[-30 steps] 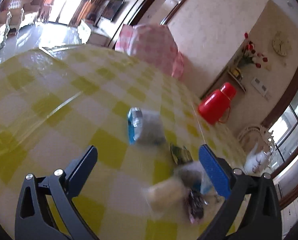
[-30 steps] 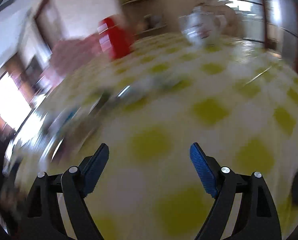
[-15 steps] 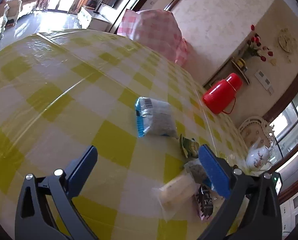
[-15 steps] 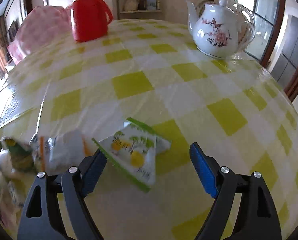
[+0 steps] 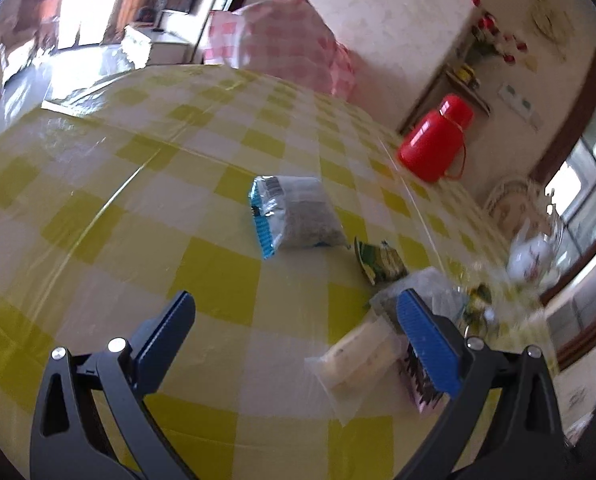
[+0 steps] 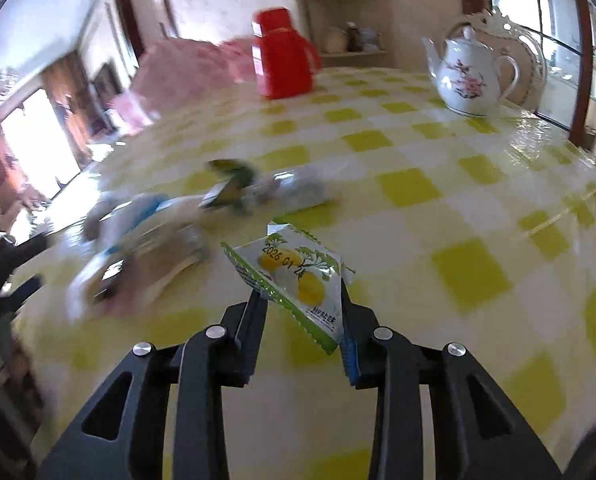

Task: Organize snacks
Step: 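Grasp the clear bread bag with the left gripper while the right gripper holds the lemon packet, then carry the bread bag and lemon packet off the table edge toward the box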

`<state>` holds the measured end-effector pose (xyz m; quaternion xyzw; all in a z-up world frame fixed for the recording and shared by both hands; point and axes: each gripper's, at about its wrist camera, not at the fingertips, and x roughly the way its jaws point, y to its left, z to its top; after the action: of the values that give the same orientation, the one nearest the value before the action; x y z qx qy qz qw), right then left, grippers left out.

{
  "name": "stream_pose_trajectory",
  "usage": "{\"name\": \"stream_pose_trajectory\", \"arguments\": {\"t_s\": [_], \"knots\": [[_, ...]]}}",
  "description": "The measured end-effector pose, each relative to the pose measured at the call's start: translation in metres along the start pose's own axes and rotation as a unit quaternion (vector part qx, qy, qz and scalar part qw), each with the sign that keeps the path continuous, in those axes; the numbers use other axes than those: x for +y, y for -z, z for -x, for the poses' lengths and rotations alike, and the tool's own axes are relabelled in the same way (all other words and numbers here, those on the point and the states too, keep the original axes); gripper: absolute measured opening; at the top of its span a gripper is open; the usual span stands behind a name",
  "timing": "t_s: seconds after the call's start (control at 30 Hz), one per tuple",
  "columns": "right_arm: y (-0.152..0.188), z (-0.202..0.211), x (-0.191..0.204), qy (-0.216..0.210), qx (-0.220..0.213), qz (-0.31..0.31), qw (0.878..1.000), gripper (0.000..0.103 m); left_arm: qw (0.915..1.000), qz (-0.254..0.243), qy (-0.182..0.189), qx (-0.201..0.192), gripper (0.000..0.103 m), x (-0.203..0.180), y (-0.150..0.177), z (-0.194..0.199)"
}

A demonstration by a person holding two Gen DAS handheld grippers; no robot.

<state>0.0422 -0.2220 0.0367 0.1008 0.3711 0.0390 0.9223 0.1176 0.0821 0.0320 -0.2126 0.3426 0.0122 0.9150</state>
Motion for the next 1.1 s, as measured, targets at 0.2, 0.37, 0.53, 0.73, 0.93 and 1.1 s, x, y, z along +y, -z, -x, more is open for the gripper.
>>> {"name": "stream_pose_trajectory", "arguments": {"t_s": [0.2, 0.37, 0.53, 0.73, 0.93, 1.1], "knots": [[0.019, 0.02, 0.019, -0.028, -0.009, -0.002, 1.0, 0.034, 0.995, -0.09, -0.008, 0.043, 0.101, -0.019, 0.006, -0.01], [0.02, 0.019, 0.02, -0.039, -0.003, -0.009, 0.999, 0.034, 0.9731, -0.209, -0.028, 0.093, 0.101, -0.053, 0.025, -0.031], [0.018, 0.021, 0.021, -0.046, -0.011, -0.005, 0.999, 0.034, 0.9585, -0.257, -0.036, 0.119, 0.101, -0.066, 0.035, -0.045], [0.019, 0.02, 0.025, -0.042, -0.01, 0.003, 0.999, 0.035, 0.9554, -0.265, -0.03, 0.127, 0.08, -0.067, 0.033, -0.054], [0.019, 0.022, 0.026, -0.033, -0.016, 0.009, 0.999, 0.035, 0.9659, -0.238, -0.006, 0.102, 0.035, -0.058, 0.026, -0.044], [0.02, 0.023, 0.027, -0.032, -0.018, 0.015, 0.999, 0.035, 0.9738, -0.216, -0.019, 0.07, 0.035, -0.049, 0.02, -0.03]]}}
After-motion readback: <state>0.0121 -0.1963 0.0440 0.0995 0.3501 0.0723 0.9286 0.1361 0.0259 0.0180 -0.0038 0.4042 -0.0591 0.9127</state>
